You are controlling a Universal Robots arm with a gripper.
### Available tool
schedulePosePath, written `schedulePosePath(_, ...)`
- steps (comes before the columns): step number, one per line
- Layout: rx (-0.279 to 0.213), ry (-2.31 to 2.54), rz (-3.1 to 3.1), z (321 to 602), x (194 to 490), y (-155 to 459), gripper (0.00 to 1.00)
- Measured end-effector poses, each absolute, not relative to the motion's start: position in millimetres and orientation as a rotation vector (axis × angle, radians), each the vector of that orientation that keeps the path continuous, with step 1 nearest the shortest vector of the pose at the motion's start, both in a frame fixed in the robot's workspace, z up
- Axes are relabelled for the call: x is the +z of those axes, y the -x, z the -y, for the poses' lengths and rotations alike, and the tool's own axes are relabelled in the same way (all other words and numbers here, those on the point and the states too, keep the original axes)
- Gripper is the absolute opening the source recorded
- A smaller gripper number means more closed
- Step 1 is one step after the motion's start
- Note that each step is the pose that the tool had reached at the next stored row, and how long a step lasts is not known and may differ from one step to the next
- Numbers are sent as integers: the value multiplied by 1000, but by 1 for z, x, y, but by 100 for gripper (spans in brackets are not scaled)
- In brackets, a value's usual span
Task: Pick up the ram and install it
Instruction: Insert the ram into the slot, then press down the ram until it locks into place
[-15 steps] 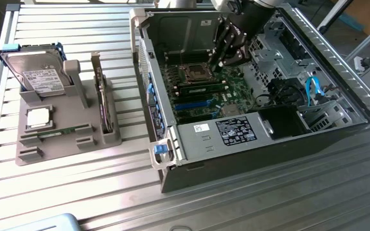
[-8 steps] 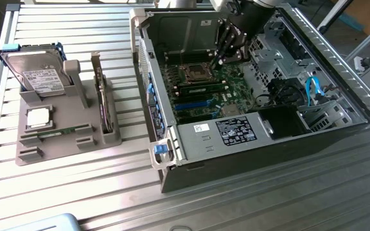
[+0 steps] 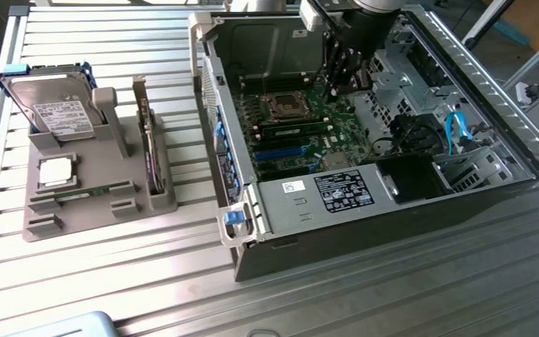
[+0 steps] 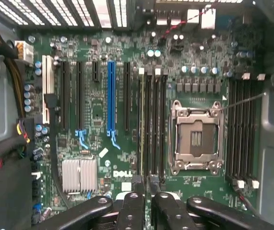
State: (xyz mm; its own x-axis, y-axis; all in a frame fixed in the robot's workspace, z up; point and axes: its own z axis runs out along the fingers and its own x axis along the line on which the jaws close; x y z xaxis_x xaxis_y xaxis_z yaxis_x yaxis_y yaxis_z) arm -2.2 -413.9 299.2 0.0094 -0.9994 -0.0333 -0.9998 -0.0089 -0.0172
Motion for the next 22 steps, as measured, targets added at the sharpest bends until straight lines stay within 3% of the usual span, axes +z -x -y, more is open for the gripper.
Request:
schedulePosePath(3,-21,2188,-2167,414,298,2,17)
schedulePosePath(17,-21,2188,-2167,414,298,2,17)
schedulePosePath(18,-16,2190,-2169,414,297,2,17)
schedulePosePath(19,43,2216,-2197,414,297,1,17)
schedulePosePath(22,50,2219,-2200,414,297,1,17)
